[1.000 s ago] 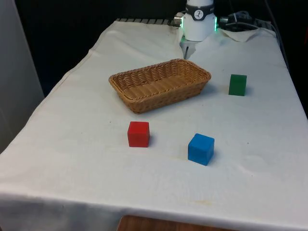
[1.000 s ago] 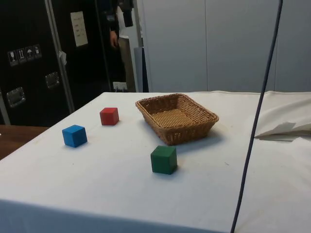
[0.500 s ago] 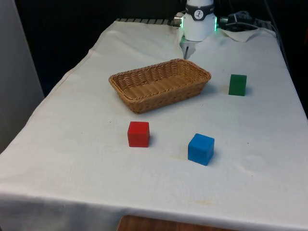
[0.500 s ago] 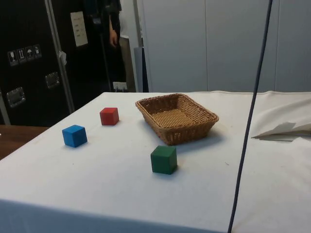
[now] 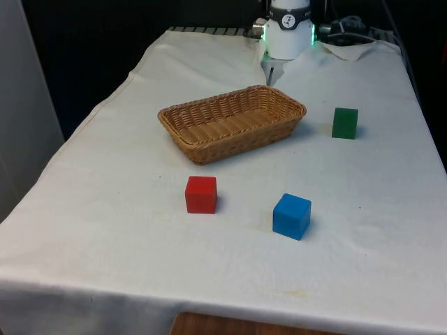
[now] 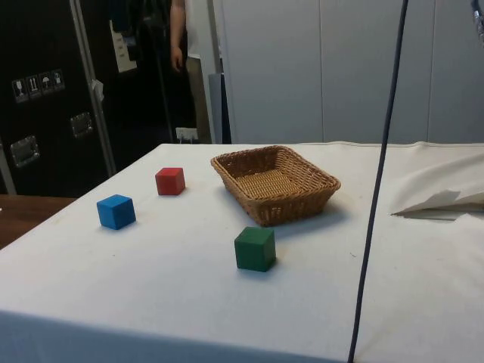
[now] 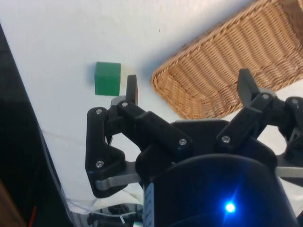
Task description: Pick up the blue cube and place it into the basket.
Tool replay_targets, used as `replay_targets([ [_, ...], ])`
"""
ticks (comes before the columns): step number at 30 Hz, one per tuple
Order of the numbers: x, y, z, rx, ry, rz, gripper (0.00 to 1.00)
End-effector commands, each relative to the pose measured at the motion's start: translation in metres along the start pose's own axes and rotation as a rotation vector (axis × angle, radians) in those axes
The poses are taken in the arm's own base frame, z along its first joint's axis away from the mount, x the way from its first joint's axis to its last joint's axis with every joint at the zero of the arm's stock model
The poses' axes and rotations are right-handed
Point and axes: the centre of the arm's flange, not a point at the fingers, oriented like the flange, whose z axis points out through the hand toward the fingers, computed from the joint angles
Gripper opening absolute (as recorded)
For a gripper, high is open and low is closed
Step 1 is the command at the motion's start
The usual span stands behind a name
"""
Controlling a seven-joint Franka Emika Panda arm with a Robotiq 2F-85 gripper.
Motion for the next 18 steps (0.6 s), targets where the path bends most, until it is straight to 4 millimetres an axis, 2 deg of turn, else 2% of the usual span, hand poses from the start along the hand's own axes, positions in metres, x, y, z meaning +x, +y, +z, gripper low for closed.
replay_targets([
  [1, 0.005, -0.002, 0.002, -0.009, 0.003, -0.001, 1.0],
  [2, 0.002, 0.0, 0.001, -0.002, 0.004, -0.002, 1.0],
  [18, 0.04, -0.011, 0.024, -0.056, 0.066, -0.027, 1.0],
])
